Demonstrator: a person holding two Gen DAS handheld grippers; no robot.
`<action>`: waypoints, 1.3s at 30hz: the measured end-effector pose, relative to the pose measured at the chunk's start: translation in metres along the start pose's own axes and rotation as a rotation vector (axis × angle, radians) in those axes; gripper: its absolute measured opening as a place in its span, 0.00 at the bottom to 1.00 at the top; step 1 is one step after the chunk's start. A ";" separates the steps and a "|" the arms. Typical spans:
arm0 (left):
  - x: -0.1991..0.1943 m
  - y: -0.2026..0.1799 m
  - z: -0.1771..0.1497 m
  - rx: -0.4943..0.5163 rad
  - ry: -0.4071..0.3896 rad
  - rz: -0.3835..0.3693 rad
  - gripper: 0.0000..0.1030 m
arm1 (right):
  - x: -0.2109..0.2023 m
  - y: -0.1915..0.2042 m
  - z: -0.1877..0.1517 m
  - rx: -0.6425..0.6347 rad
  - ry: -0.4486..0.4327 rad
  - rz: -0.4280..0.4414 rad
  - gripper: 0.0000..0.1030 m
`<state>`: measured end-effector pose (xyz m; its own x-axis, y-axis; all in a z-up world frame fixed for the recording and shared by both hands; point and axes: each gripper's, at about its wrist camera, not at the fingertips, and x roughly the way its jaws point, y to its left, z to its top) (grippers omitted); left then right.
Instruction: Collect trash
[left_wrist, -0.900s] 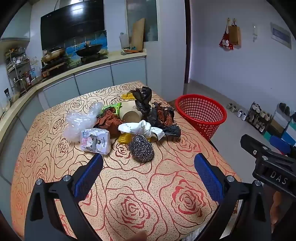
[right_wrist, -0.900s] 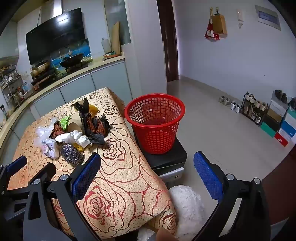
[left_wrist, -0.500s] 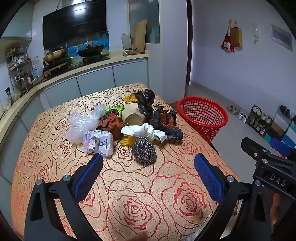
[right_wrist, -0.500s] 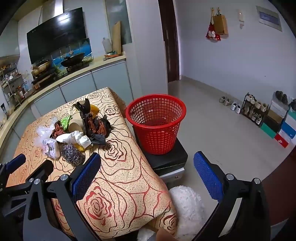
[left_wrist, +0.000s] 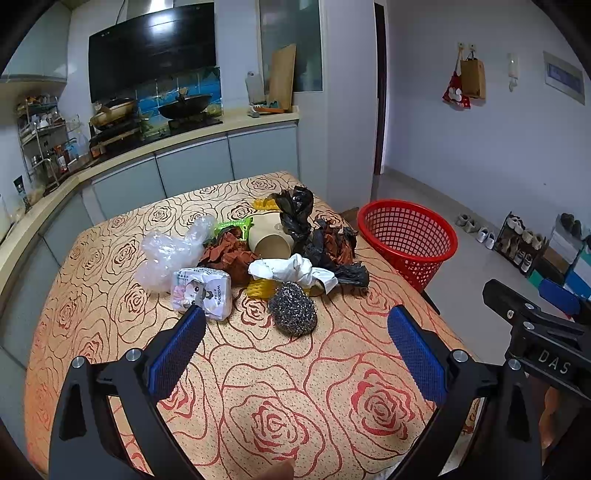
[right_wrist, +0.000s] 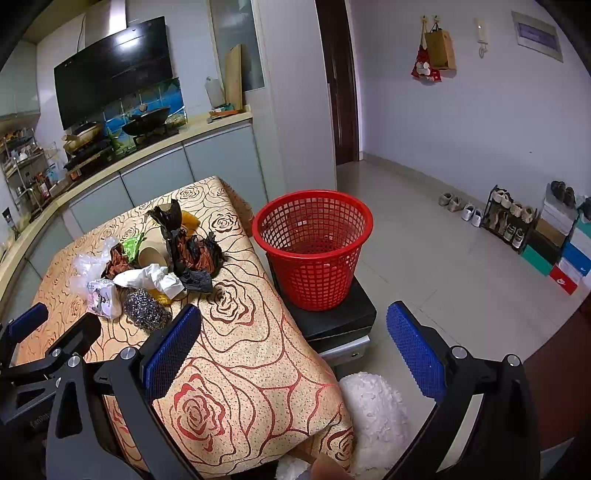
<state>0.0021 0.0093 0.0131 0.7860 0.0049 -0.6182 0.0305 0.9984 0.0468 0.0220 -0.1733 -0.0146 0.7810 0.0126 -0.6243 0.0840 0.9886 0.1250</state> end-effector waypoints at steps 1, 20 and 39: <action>0.000 0.000 0.000 -0.003 0.000 0.000 0.93 | 0.000 0.000 0.000 0.002 -0.001 0.000 0.95; 0.000 0.004 0.002 -0.015 -0.006 0.000 0.93 | 0.000 0.002 0.001 0.005 -0.005 0.001 0.95; -0.001 0.005 0.003 -0.020 -0.006 -0.001 0.93 | 0.000 0.001 0.000 0.007 -0.002 0.005 0.95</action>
<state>0.0028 0.0146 0.0162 0.7898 0.0038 -0.6133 0.0190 0.9994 0.0307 0.0223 -0.1728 -0.0143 0.7825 0.0170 -0.6224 0.0843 0.9875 0.1330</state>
